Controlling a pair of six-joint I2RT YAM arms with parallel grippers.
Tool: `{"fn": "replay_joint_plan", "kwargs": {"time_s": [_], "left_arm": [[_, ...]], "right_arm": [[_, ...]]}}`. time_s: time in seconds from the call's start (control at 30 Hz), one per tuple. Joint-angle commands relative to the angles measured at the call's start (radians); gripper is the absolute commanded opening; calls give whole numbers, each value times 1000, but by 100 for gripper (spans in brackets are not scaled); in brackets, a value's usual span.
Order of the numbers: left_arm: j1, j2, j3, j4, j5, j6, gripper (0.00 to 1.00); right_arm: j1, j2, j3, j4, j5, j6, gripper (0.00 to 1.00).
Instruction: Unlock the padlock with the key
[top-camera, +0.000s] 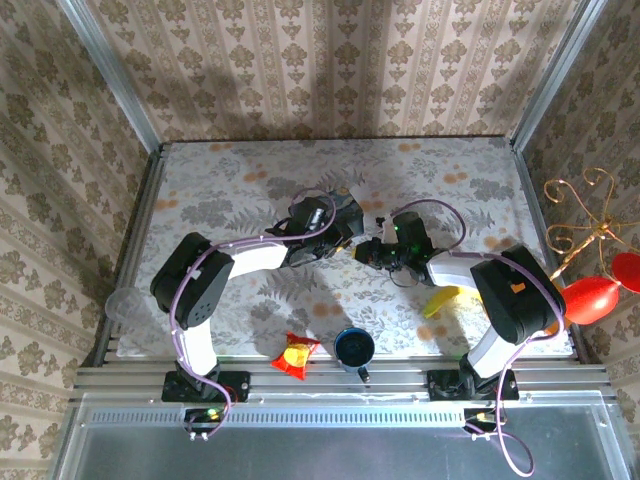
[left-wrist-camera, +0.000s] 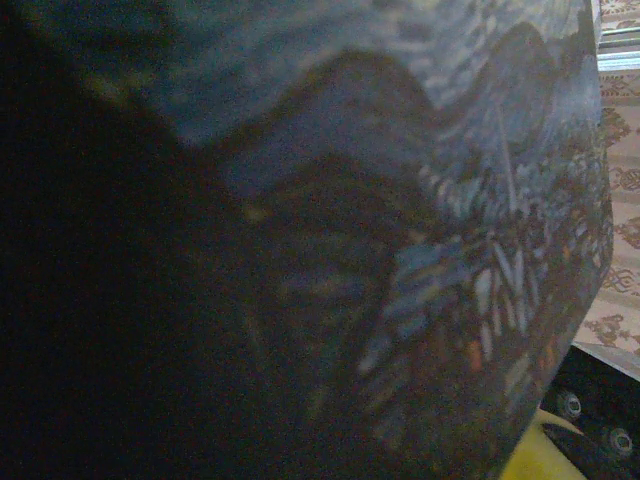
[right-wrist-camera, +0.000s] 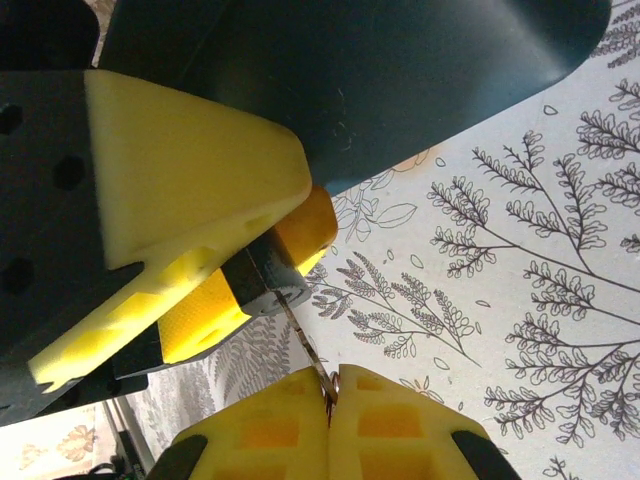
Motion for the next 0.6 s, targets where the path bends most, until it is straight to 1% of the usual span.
{"fn": "replay_joint_plan", "kwargs": {"time_s": [0.0, 0.2, 0.3, 0.47, 0.57], "left_arm": [[-38, -14, -21, 52, 110, -19, 0], [-42, -28, -29, 60, 118, -19, 0], [-45, -33, -33, 61, 121, -20, 0], [-47, -36, -37, 61, 128, -21, 0], [-47, -41, -39, 60, 131, -18, 0]], "right_arm": [[8, 4, 48, 111, 14, -61, 0], [7, 11, 55, 118, 17, -122, 0], [4, 35, 94, 91, -6, -109, 0], [0, 85, 154, 85, -79, -69, 0], [-9, 93, 172, 71, -92, -59, 0]]}}
